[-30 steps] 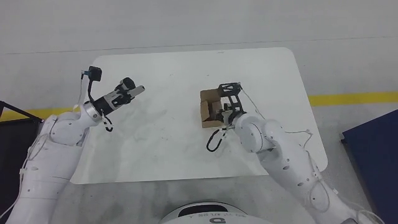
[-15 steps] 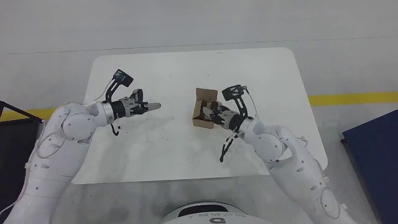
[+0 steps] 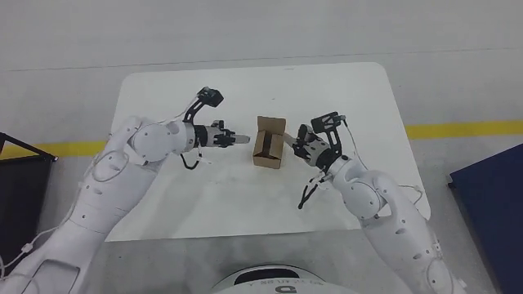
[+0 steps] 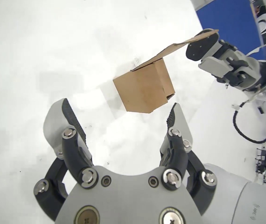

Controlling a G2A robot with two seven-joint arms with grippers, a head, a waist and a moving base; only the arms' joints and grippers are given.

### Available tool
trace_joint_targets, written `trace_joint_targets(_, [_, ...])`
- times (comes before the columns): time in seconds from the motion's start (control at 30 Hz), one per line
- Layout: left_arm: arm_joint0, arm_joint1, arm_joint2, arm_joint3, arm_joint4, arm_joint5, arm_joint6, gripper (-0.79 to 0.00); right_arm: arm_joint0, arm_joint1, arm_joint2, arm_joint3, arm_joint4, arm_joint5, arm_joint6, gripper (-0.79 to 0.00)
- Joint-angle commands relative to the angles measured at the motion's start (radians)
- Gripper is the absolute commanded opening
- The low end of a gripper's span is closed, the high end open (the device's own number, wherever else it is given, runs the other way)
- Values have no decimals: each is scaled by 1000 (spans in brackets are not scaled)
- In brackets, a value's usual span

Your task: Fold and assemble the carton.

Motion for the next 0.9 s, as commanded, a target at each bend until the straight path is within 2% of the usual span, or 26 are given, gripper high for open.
trace_joint_targets(0.0, [-26,-14,55,0,37,45,6,0,14,-1,-8,37,4,-36,-7,-419])
trace_joint_targets(0.03, [-38,-19,74,2,59,66,6,0,22,-2,-11,49,3,-46,-8,-477])
trace_joint_targets(0.07, [-48,-25,92,4,75,86,6,0,27,-2,-13,59,3,-52,-15,-486])
trace_joint_targets(0.17, [-72,-39,131,11,110,131,20,0,31,-3,-14,82,-2,-72,-33,-477])
trace_joint_targets(0.53, [-145,-96,250,82,112,193,30,-15,8,5,29,109,-5,-137,-62,-456])
trace_joint_targets(0.57, [-151,-101,260,89,113,195,30,-77,4,6,34,109,-6,-140,-62,-449])
trace_joint_targets(0.63, [-162,-110,274,102,115,197,32,-320,-3,8,43,106,-9,-147,-62,-434])
trace_joint_targets(0.67, [-166,-114,279,108,116,197,33,-400,-6,9,47,105,-11,-152,-62,-422])
trace_joint_targets(0.77, [-175,-124,291,122,116,196,31,-502,-14,11,57,103,-11,-161,-62,-394])
trace_joint_targets(0.8, [-177,-126,294,125,116,196,30,-610,-15,12,59,104,-13,-164,-59,-379])
trace_joint_targets(0.87, [-179,-130,298,127,117,195,29,-730,-14,13,60,105,-11,-170,-54,-329])
